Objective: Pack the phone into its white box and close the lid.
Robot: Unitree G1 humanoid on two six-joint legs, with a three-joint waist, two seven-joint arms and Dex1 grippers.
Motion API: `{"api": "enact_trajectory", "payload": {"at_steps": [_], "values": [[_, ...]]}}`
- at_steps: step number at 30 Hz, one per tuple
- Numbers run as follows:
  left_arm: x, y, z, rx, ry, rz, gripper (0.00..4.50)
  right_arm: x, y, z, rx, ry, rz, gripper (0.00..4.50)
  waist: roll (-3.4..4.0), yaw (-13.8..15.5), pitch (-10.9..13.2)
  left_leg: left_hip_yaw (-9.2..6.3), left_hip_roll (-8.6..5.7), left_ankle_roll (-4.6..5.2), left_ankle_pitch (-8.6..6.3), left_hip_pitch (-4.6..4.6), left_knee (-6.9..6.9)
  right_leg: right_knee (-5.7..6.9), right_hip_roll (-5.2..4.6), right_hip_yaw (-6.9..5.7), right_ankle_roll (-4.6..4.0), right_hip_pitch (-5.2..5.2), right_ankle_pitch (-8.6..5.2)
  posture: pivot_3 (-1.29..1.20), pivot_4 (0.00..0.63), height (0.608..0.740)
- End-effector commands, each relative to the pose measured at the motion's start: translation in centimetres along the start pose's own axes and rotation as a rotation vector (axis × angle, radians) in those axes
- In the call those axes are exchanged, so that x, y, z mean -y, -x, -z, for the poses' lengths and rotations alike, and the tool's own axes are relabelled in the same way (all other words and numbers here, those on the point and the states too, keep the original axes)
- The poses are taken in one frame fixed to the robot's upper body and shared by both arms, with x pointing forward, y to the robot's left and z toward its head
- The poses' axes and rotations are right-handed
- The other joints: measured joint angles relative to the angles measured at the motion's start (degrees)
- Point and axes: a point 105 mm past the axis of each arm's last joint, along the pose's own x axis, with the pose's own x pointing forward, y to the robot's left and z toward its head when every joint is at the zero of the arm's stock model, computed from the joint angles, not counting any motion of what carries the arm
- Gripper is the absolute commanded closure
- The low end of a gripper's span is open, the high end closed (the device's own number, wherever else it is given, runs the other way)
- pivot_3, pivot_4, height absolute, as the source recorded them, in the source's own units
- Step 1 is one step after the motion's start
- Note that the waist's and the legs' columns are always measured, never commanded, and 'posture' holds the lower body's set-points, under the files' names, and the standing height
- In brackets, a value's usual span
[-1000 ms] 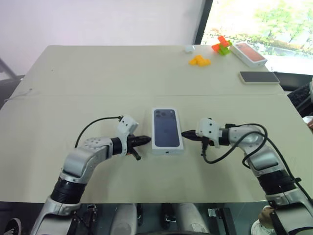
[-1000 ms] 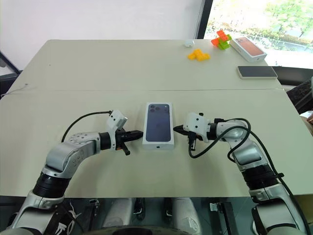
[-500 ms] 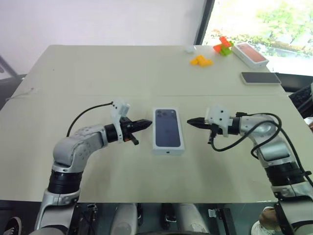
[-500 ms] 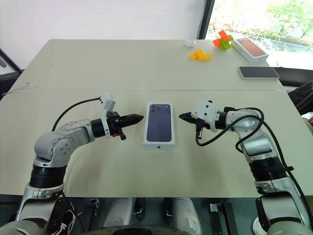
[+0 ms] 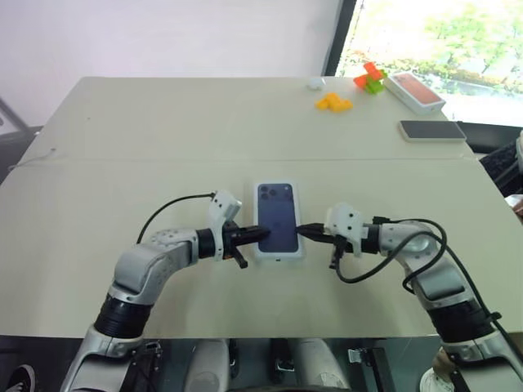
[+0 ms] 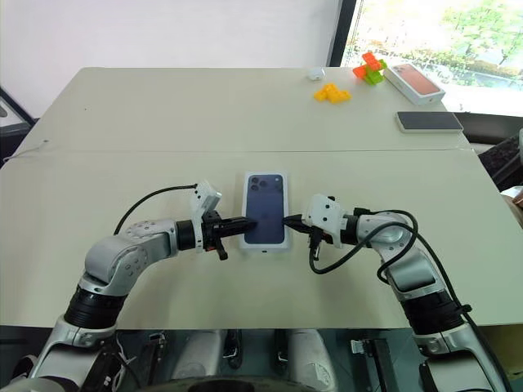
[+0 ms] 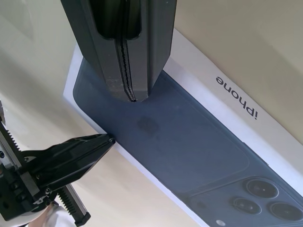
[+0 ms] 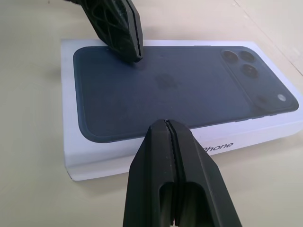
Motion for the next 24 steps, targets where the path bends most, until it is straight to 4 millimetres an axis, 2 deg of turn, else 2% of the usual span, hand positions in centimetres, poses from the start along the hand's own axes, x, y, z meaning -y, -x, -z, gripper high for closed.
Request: {"api": "enact_trajectory", "payload": {"at_steps": [1,3,5,7,9,13,16,18,20,24], "values": [[-1.1,0.6,-0.4,0.011,-0.006,-0.058,4.50,1.0,-0.1,-1.1,0.024,0.046,0.027,4.47,0.01,0.0,0.0,0.00,0.00,0.00,0.00,0.03,0.00,0.00,0.00,0.00,0.00,0.03,0.00,0.00,0.150,0.737],[-1.2,0.4,-2.3,0.077,0.002,-0.058,4.50,2.4,-0.3,-2.2,0.063,0.039,0.079,4.47,0.00,0.0,0.0,0.00,0.00,0.00,0.00,0.04,0.00,0.00,0.00,0.00,0.01,0.05,0.00,0.00,0.150,0.737],[-2.3,-0.2,-4.8,0.170,0.013,-0.114,4.50,4.4,-0.7,-3.0,0.097,0.022,0.153,4.47,-0.01,0.1,0.0,-0.01,0.00,0.00,0.00,0.01,0.03,0.01,0.00,0.00,0.01,0.04,0.00,0.00,0.150,0.737],[-3.5,-0.7,-6.2,0.210,0.023,-0.168,4.50,5.8,-1.3,-3.3,0.103,0.031,0.201,4.47,-0.02,0.2,0.0,-0.05,0.00,0.01,-0.01,-0.07,0.12,0.01,0.01,-0.03,0.01,0.03,0.00,0.00,0.150,0.737],[-5.0,-1.3,-6.8,0.222,0.002,-0.251,4.50,7.1,-2.2,-2.7,0.050,0.061,0.257,4.47,-0.02,0.1,0.0,-0.05,-0.02,0.05,-0.02,-0.13,0.18,0.00,0.00,-0.04,0.00,0.03,0.01,0.00,0.150,0.737],[-5.8,-2.5,-6.5,0.199,-0.018,-0.270,4.50,8.2,-3.5,-1.2,-0.036,0.106,0.305,4.47,-0.01,0.0,0.0,0.01,-0.05,-0.06,0.04,-0.14,0.25,-0.02,-0.06,-0.03,-0.18,0.07,0.12,0.00,0.150,0.737],[-6.2,-3.5,-4.3,0.095,-0.064,-0.295,4.50,7.4,-4.5,1.1,-0.141,0.138,0.282,4.47,-0.01,0.0,0.0,0.02,-0.05,-0.08,0.05,-0.15,0.27,0.00,-0.07,-0.03,-0.18,0.03,0.13,0.00,0.150,0.737],[-6.2,-3.5,-2.9,0.047,-0.080,-0.292,4.50,6.6,-4.6,1.7,-0.155,0.127,0.257,4.47,-0.01,0.1,0.0,0.02,-0.04,-0.08,0.04,0.00,0.27,0.04,-0.07,-0.03,-0.18,0.16,0.12,0.00,0.150,0.737],[-6.2,-3.1,-2.2,0.027,-0.090,-0.295,4.50,6.2,-4.5,1.4,-0.134,0.122,0.244,4.47,-0.02,0.0,0.0,0.01,-0.04,-0.01,-0.02,0.36,0.21,-0.01,-0.08,-0.03,-0.17,0.50,0.10,0.00,0.150,0.737],[-6.0,-2.1,-3.3,0.080,-0.121,-0.295,4.50,6.8,-3.8,0.1,-0.065,0.080,0.275,4.47,-0.01,0.0,0.0,0.01,-0.04,0.12,-0.12,0.61,0.07,-0.11,-0.10,-0.03,-0.18,0.73,0.10,0.00,0.150,0.737]]}}
